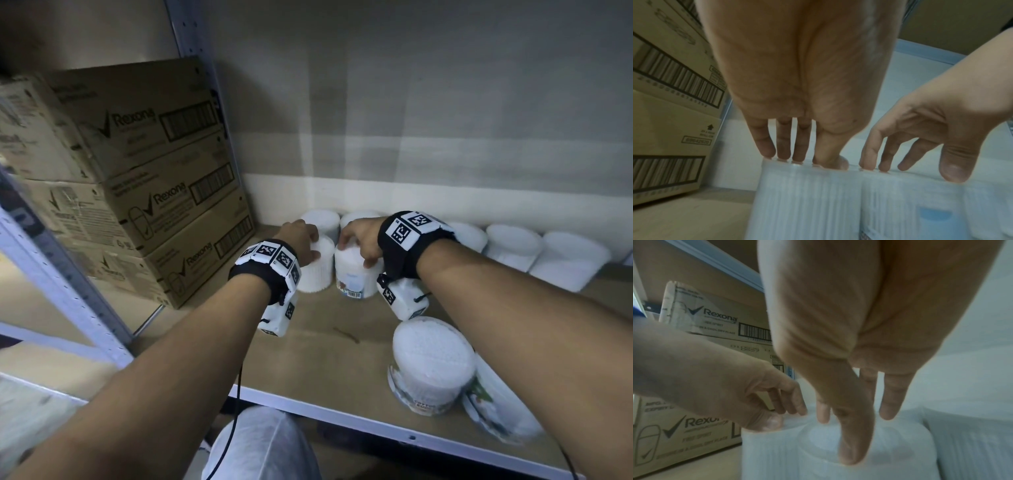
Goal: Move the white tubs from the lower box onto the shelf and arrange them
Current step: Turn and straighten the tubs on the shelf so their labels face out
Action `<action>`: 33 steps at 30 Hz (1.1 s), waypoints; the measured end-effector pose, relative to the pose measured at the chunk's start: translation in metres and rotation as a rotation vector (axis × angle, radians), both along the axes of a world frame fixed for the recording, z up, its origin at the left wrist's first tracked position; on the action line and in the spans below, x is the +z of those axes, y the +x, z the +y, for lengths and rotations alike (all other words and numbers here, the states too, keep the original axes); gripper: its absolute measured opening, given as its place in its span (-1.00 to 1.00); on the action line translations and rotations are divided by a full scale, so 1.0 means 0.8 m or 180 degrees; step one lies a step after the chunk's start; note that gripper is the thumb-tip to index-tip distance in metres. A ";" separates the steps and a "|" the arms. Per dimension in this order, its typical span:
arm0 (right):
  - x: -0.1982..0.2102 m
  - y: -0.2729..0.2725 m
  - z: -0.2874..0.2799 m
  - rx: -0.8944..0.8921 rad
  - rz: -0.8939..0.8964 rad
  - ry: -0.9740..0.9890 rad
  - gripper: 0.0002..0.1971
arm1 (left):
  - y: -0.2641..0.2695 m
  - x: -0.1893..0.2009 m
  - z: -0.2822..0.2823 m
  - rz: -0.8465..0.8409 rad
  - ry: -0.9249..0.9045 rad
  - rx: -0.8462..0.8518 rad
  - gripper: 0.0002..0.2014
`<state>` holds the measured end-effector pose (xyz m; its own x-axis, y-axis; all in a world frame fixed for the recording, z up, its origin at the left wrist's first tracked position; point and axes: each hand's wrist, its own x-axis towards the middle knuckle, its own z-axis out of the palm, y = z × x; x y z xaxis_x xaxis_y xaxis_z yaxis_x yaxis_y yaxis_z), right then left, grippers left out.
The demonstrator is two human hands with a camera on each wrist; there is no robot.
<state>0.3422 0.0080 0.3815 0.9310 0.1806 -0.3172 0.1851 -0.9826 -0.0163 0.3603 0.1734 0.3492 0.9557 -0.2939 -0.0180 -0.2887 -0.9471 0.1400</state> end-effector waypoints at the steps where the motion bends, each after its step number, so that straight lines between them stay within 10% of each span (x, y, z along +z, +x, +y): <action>1: 0.000 0.002 0.002 -0.0013 0.0001 0.0053 -0.41 | 0.000 0.000 0.000 0.0005 -0.0007 0.0007 -0.60; 16: -0.021 0.019 0.002 -0.0187 -0.0289 -0.0471 -0.19 | -0.002 0.000 0.002 0.0051 -0.0055 -0.0013 -0.59; 33: -0.020 0.031 -0.010 -0.0395 -0.0226 -0.0072 -0.42 | -0.007 -0.002 0.003 0.0073 -0.0097 0.0029 -0.60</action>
